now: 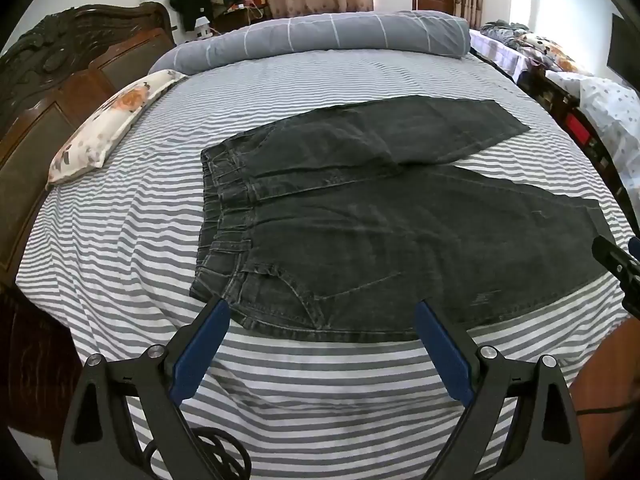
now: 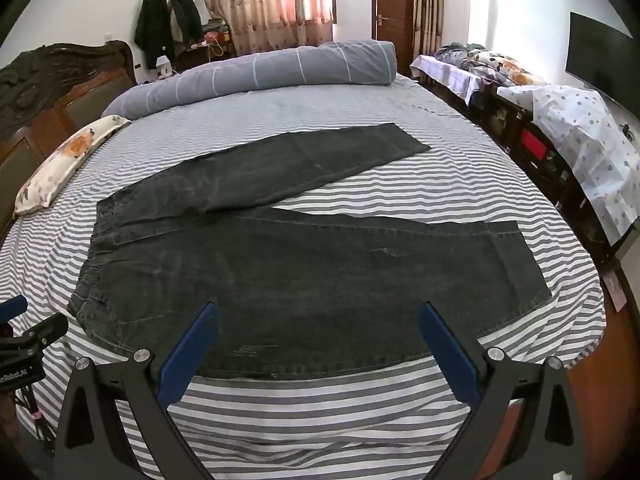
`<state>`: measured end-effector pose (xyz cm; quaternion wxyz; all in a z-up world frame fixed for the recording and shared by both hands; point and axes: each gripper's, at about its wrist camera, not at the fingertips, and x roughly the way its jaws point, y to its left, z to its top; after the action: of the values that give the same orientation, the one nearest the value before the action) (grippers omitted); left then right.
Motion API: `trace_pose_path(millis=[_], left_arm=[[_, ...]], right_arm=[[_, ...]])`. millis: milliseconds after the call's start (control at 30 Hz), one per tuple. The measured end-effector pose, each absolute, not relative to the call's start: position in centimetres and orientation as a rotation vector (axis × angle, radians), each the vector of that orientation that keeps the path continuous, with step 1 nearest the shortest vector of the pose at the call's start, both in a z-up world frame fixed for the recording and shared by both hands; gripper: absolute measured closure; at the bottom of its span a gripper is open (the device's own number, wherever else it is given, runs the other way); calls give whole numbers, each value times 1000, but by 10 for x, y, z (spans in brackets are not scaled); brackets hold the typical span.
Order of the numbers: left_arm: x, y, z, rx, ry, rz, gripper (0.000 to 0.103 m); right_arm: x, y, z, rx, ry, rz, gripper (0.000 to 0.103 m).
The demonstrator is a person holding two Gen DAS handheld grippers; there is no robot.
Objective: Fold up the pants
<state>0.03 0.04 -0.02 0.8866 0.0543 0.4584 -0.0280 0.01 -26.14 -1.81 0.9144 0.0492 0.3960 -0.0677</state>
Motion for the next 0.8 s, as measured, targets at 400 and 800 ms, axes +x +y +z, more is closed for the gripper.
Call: trace_pose_path(millis=[400,800], left_arm=[[1,1,1,114,947,-54,9],[5,3,1,114,943,-41,9]], right_arm=[[3,-260,-21,102,829,-144,4],[4,-260,-21,103,827,-142,5]])
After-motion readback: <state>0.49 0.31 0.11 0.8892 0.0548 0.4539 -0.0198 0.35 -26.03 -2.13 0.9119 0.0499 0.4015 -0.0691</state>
